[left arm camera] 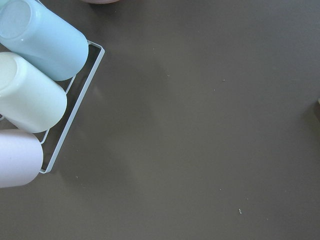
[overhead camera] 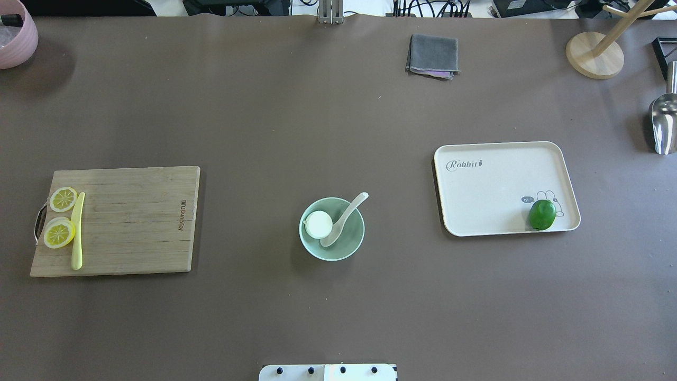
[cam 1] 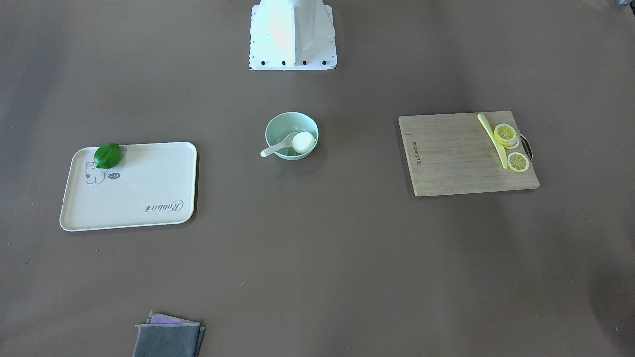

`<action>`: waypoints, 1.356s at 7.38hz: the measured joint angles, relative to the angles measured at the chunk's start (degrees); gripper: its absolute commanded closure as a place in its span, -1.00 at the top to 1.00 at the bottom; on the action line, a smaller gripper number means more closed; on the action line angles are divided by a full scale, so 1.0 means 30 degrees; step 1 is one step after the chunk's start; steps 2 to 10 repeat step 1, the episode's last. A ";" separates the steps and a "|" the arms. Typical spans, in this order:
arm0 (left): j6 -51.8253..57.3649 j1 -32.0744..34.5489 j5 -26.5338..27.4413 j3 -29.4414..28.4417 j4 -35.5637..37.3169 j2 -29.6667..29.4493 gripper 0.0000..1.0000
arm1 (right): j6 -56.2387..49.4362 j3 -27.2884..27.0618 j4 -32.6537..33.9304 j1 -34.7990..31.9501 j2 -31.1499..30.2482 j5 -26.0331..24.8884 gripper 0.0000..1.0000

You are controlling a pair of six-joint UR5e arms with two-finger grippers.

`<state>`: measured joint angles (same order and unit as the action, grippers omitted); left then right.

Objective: Put spoon and bun in bowl

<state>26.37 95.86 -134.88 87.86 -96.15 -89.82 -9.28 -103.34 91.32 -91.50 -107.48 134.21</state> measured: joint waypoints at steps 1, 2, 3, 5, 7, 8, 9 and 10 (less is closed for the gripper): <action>0.0000 -0.0010 -0.0019 0.0005 -0.0006 0.0000 0.96 | -0.0006 0.0021 0.0000 0.0001 0.0012 0.0001 1.00; 0.0000 -0.0010 -0.0019 0.0005 -0.0006 0.0000 0.96 | -0.0006 0.0021 0.0000 0.0001 0.0012 0.0001 1.00; 0.0000 -0.0010 -0.0019 0.0005 -0.0006 0.0000 0.96 | -0.0006 0.0021 0.0000 0.0001 0.0012 0.0001 1.00; 0.0000 -0.0010 -0.0019 0.0005 -0.0006 0.0000 0.96 | -0.0006 0.0021 0.0000 0.0001 0.0012 0.0001 1.00; 0.0000 -0.0010 -0.0019 0.0005 -0.0006 0.0000 0.96 | -0.0006 0.0021 0.0000 0.0001 0.0012 0.0001 1.00; 0.0000 -0.0010 -0.0019 0.0005 -0.0006 0.0000 0.96 | -0.0006 0.0021 0.0000 0.0001 0.0012 0.0001 1.00; 0.0000 -0.0010 -0.0019 0.0005 -0.0006 0.0000 0.96 | -0.0006 0.0021 0.0000 0.0001 0.0012 0.0001 1.00; 0.0000 -0.0010 -0.0019 0.0005 -0.0006 0.0000 0.96 | -0.0006 0.0021 0.0000 0.0001 0.0012 0.0001 1.00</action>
